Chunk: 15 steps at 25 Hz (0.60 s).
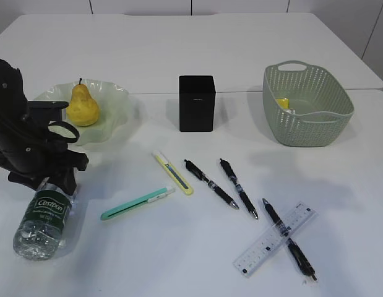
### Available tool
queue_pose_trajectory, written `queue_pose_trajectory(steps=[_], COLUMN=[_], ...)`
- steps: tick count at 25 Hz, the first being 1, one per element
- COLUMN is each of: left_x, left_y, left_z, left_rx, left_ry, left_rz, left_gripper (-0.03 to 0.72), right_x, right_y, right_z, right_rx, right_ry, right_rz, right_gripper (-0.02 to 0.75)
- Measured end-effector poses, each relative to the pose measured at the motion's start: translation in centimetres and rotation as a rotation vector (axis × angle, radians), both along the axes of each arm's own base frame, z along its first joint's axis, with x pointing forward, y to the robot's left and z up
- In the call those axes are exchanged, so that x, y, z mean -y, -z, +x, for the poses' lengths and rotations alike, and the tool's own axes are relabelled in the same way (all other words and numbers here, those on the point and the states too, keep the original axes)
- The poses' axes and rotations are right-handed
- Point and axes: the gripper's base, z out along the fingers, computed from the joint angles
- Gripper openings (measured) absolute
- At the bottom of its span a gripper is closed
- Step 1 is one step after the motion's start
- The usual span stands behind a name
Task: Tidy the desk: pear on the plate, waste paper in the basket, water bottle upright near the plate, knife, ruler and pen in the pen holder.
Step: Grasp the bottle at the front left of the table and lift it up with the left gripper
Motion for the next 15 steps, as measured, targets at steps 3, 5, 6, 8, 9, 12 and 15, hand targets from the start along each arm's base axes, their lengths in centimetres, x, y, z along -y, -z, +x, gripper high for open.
queue_pose_trajectory(steps=[3, 5, 6, 8, 9, 12, 15], left_x=[0.04, 0.07, 0.07, 0.08, 0.08, 0.10, 0.16], left_y=[-0.03, -0.06, -0.07, -0.07, -0.07, -0.09, -0.12], left_z=[0.15, 0.28, 0.28, 0.29, 0.30, 0.35, 0.46], left_rx=[0.017, 0.031, 0.031, 0.033, 0.033, 0.039, 0.051], left_ry=[0.000, -0.001, -0.001, -0.002, -0.002, -0.003, -0.008], left_rz=[-0.004, -0.008, -0.008, -0.009, -0.010, -0.012, -0.020], left_gripper=[0.347, 0.347, 0.347, 0.347, 0.347, 0.347, 0.347], right_x=[0.00, 0.00, 0.00, 0.00, 0.00, 0.00, 0.00], right_y=[0.00, 0.00, 0.00, 0.01, 0.01, 0.01, 0.01], right_z=[0.00, 0.00, 0.00, -0.02, -0.02, -0.03, -0.03], right_rx=[0.000, 0.000, 0.000, -0.002, -0.002, -0.003, -0.004], right_ry=[0.000, 0.000, 0.000, 0.000, 0.000, 0.000, 0.000], right_rz=[0.000, 0.000, 0.000, 0.000, 0.000, 0.000, 0.000], right_gripper=[0.463, 0.463, 0.463, 0.463, 0.463, 0.463, 0.463])
